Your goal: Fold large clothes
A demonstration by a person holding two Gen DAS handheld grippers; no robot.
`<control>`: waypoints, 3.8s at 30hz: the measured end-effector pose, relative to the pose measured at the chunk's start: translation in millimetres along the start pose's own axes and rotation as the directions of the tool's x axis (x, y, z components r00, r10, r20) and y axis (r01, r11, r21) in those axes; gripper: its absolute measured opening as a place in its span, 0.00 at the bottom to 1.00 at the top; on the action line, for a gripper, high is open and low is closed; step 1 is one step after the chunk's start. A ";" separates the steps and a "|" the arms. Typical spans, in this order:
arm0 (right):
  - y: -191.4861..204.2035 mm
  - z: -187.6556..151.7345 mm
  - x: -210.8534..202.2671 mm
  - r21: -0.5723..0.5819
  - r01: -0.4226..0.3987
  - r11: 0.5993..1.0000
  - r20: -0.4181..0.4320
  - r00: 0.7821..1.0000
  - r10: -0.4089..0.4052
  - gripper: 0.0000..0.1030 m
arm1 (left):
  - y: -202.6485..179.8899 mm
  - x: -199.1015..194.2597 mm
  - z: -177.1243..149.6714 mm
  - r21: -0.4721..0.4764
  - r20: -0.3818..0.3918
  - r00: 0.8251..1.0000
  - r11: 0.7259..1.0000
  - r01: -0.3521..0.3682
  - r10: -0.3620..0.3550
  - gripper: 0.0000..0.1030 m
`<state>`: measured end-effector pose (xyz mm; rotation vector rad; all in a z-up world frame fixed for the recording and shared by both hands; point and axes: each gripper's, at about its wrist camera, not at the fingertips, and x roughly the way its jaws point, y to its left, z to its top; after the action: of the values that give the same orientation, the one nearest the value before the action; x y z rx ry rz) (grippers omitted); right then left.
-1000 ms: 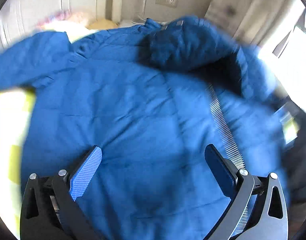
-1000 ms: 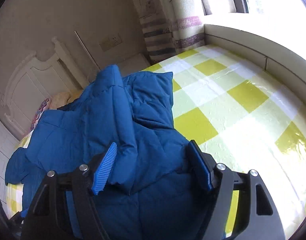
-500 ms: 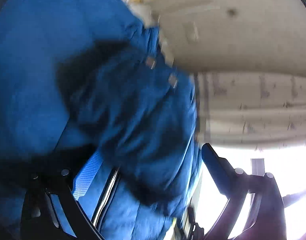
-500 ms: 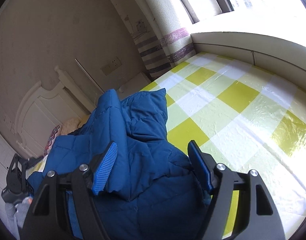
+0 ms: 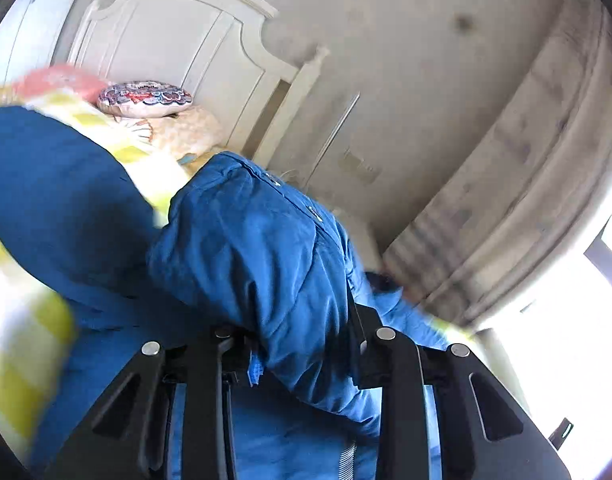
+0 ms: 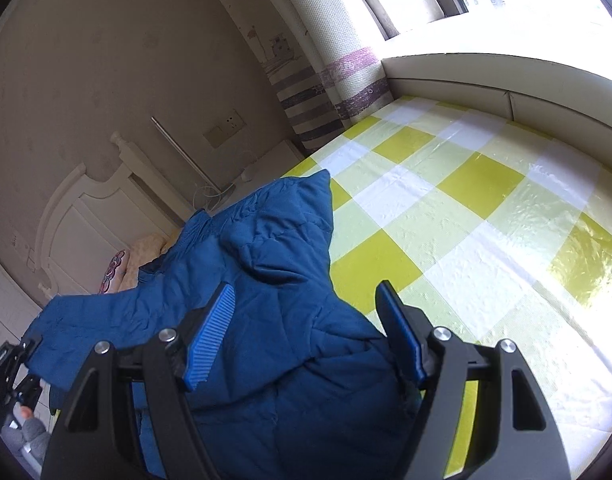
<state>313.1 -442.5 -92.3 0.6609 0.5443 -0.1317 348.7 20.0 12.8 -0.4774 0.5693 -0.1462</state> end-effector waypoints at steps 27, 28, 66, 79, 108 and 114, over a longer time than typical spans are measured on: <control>1.4 -1.5 -3.4 -0.010 0.010 1.000 -0.004 1.000 -0.010 0.70 | 64.6 67.8 -43.7 0.369 -0.201 0.906 0.886 -0.282 0.372 0.74; 1.7 -1.9 -3.6 -0.013 0.011 1.000 -0.004 1.000 -0.011 0.70 | 59.1 67.7 -45.7 0.377 -0.199 0.906 0.883 -0.280 0.373 0.74; 132.6 21.9 102.2 -0.496 0.213 0.842 -0.116 0.945 -0.307 0.80 | 47.9 63.7 -54.4 0.386 -0.230 0.919 0.897 -0.216 0.320 0.94; 212.1 -91.4 49.3 -0.753 0.000 0.658 -0.170 0.966 -0.196 0.85 | 89.7 12.6 -22.8 0.091 -0.066 0.985 0.984 -0.151 0.157 0.94; 171.6 -64.0 28.6 -0.509 -0.094 0.856 -0.140 0.990 0.025 0.77 | 168.1 -61.0 128.9 -0.198 0.234 0.972 0.979 0.042 0.006 0.07; 118.7 -21.4 -28.1 -0.255 -0.134 0.958 0.191 0.964 0.186 0.84 | -42.7 -6.5 58.4 0.369 -0.007 0.994 0.924 0.101 -0.106 0.07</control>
<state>313.6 -337.5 -26.6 0.4450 0.2909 0.0173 375.3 7.0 79.2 -0.1403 0.4895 -0.3446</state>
